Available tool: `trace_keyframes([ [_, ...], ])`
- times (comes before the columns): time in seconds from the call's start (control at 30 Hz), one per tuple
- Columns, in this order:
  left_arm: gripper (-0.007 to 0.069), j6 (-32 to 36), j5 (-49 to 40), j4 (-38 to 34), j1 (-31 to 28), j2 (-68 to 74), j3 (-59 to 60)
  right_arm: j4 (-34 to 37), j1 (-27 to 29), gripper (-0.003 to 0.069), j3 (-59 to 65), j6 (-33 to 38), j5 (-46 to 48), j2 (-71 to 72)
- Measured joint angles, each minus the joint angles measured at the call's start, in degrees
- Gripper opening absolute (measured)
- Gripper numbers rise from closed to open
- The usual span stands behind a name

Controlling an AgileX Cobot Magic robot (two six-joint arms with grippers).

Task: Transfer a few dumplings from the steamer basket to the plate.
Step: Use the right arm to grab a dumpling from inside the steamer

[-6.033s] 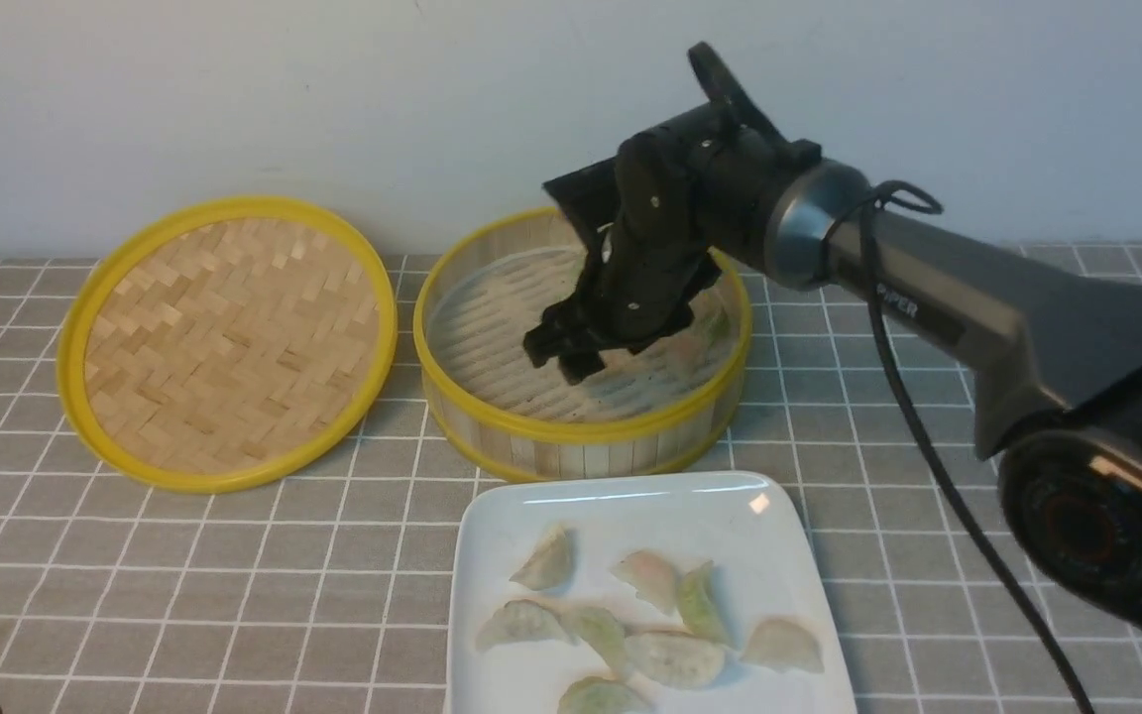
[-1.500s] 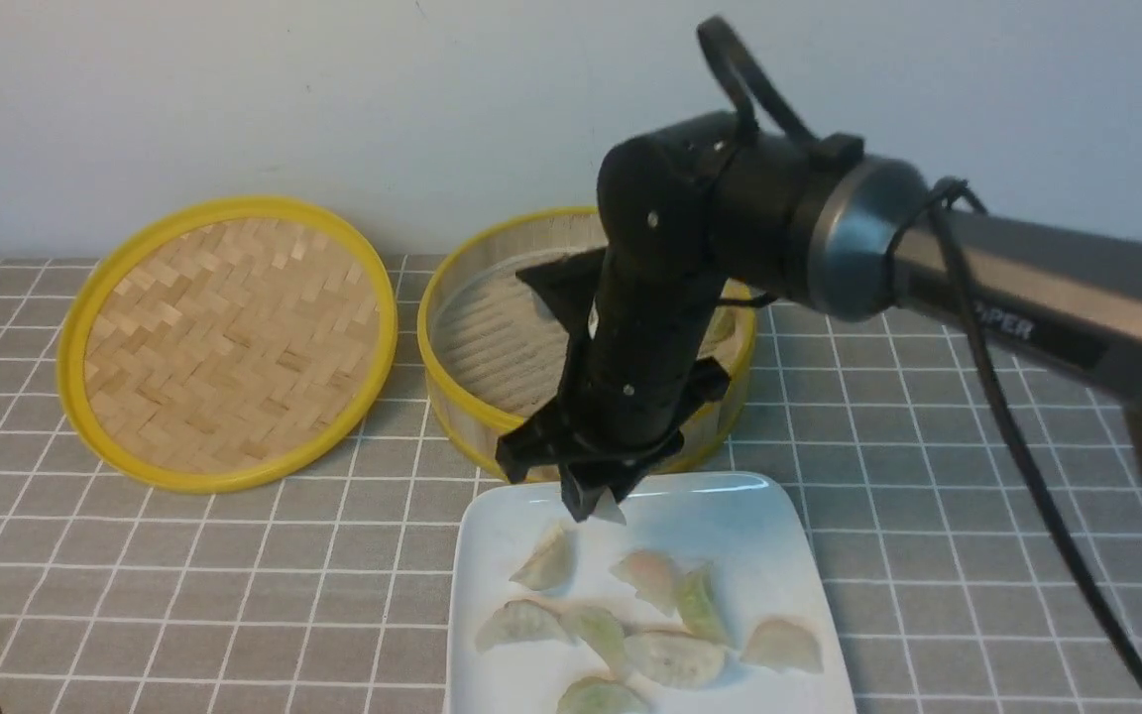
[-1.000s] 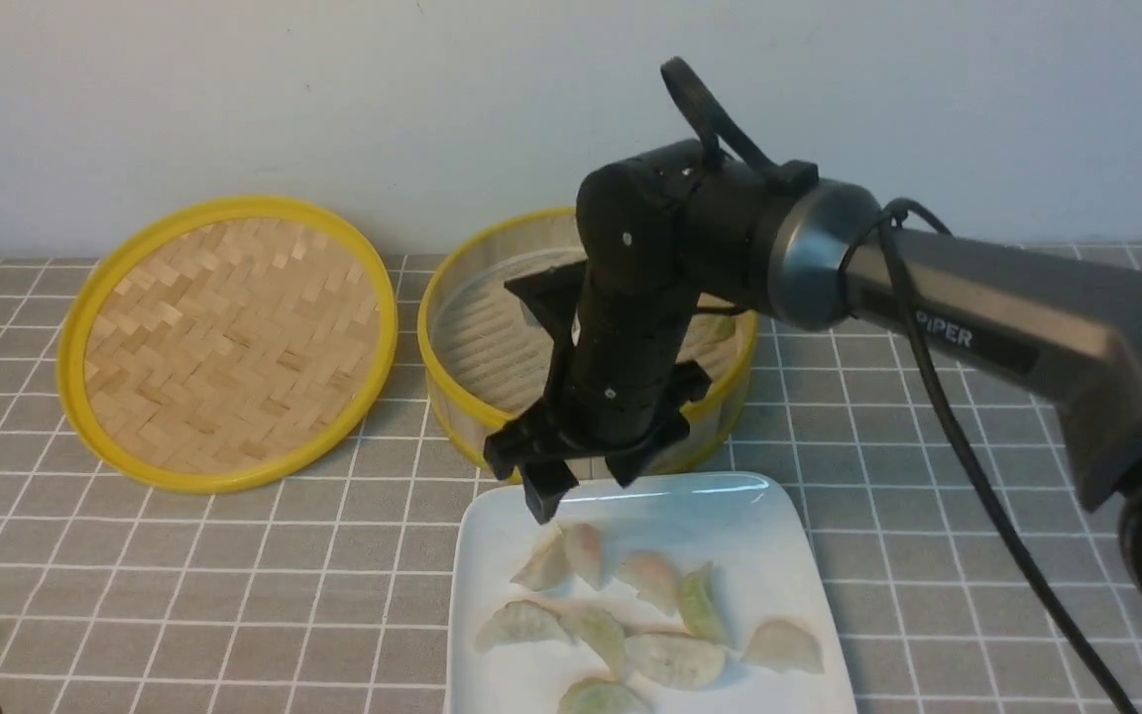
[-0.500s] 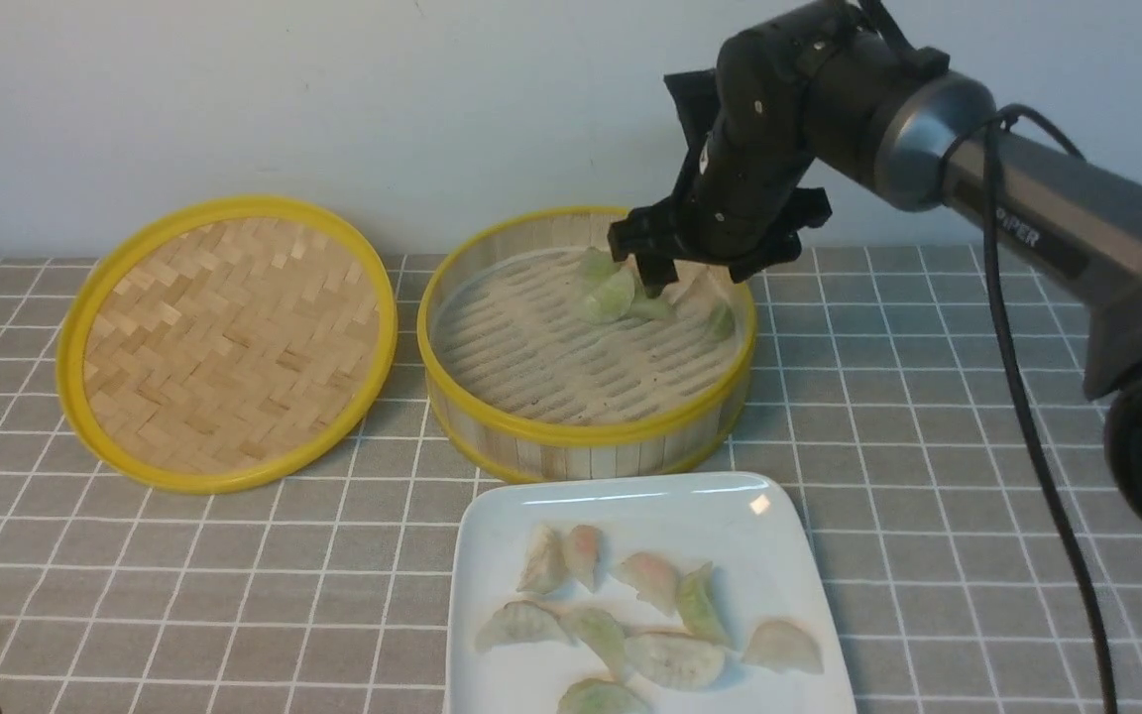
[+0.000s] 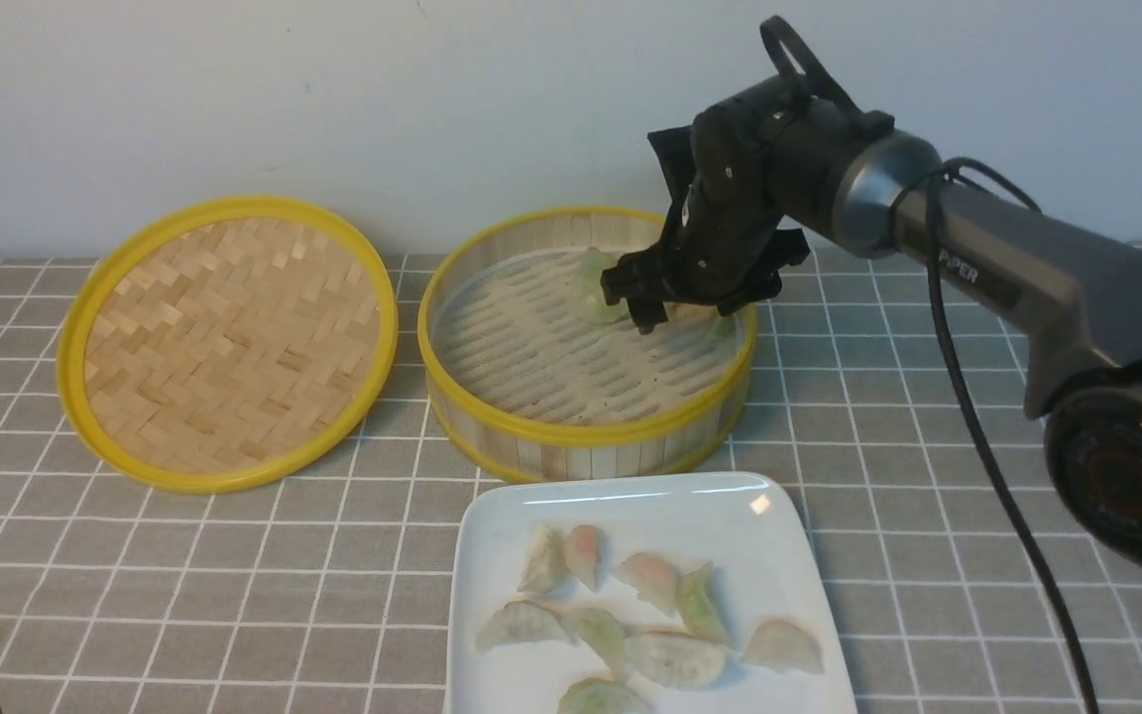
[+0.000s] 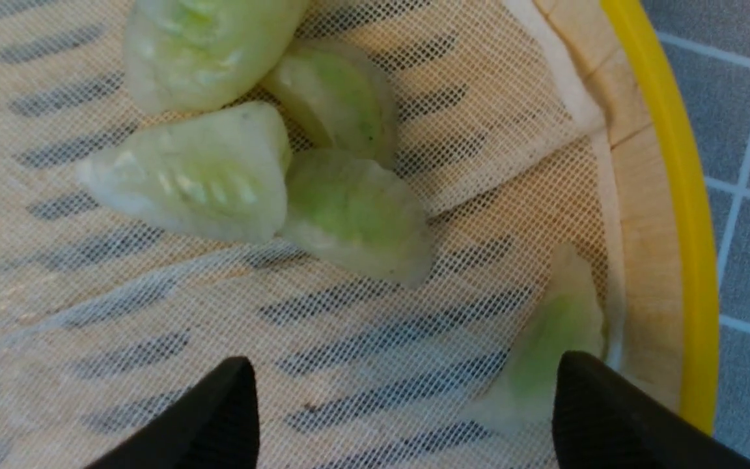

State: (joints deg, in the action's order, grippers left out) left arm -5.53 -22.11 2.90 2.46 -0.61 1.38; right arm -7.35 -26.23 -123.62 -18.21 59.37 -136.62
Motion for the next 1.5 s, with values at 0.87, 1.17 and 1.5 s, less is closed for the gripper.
trace_keyframes([
  [0.87,-0.0005,0.0,0.0,0.0,0.0,0.0,0.0,-7.97,-7.07,0.0549,-0.45,5.81,-2.36,-1.51],
  [1.17,-0.0005,0.0,0.0,0.0,0.0,0.0,0.0,-14.16,-4.76,0.0549,-0.45,-1.52,-1.92,-0.49],
  [1.5,-0.0005,0.0,0.0,0.0,0.0,0.0,0.0,-5.53,-1.17,0.0549,-0.41,-0.79,-1.78,-2.4],
])
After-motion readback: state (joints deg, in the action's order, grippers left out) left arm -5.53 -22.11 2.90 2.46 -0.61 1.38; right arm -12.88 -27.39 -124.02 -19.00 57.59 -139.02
